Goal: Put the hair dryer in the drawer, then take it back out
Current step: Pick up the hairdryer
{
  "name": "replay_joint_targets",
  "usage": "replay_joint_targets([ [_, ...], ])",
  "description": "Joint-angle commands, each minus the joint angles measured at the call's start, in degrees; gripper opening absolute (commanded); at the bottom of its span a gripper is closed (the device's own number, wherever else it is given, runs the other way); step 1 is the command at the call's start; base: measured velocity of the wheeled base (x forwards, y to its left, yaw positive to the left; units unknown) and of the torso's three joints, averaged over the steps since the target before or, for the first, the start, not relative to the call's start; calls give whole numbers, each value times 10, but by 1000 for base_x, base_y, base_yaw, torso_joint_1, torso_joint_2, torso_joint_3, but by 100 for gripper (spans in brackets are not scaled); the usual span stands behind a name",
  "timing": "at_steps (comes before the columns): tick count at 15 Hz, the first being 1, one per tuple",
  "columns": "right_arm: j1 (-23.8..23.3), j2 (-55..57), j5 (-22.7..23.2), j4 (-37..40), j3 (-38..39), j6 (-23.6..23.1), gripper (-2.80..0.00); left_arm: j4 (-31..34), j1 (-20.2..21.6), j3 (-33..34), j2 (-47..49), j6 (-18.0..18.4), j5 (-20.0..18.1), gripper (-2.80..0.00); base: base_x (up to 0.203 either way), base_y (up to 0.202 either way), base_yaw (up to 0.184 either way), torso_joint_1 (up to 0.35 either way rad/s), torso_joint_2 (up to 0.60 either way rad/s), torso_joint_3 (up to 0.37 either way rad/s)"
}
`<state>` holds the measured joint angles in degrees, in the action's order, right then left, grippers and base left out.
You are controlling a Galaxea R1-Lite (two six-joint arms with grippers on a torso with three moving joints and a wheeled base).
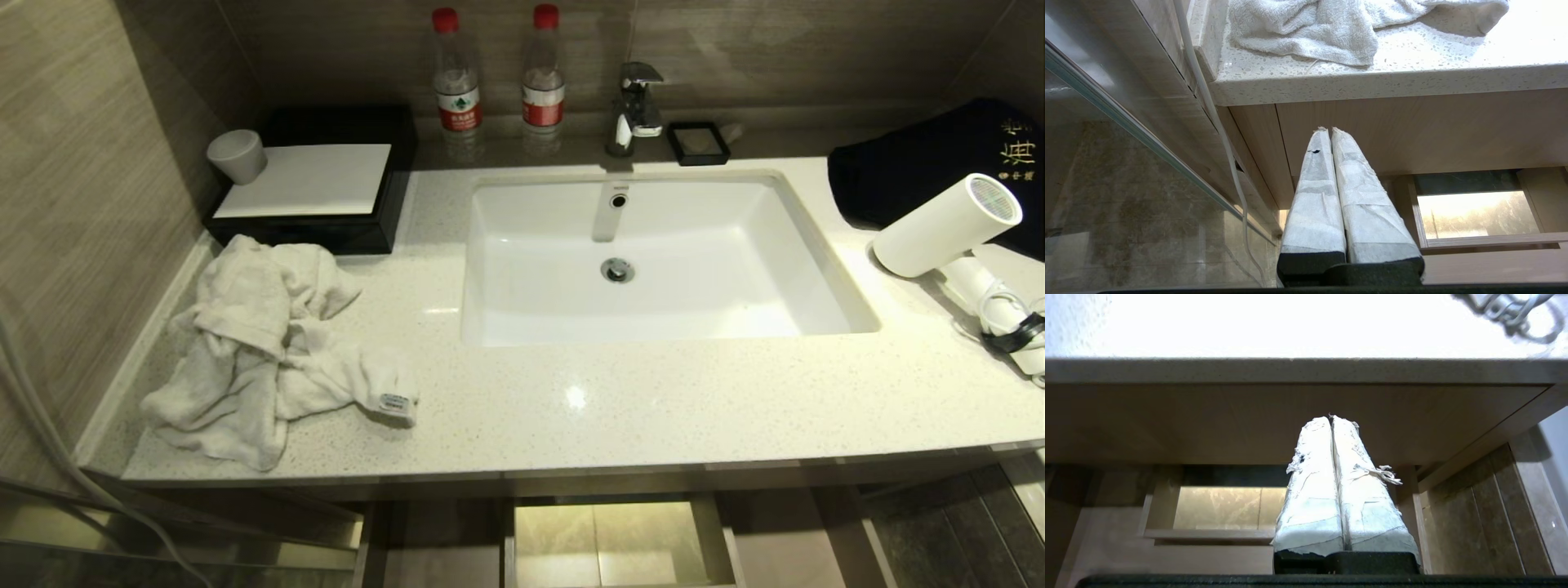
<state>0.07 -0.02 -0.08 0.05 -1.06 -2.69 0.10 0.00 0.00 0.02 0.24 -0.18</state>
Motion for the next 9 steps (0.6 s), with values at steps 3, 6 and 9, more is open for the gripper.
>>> replay_joint_targets([
  [3,0,41,-17,120,-181,2,-280,0,0,1,1,0,0,-280,0,0,0,0,0,0],
  [6,23,184,-83,239,-328,-1,-280,0,0,0,1,0,0,-280,0,0,0,0,0,0],
  [9,36,339,-176,273,-393,-10,-280,0,0,0,0,0,0,-280,0,0,0,0,0,0],
])
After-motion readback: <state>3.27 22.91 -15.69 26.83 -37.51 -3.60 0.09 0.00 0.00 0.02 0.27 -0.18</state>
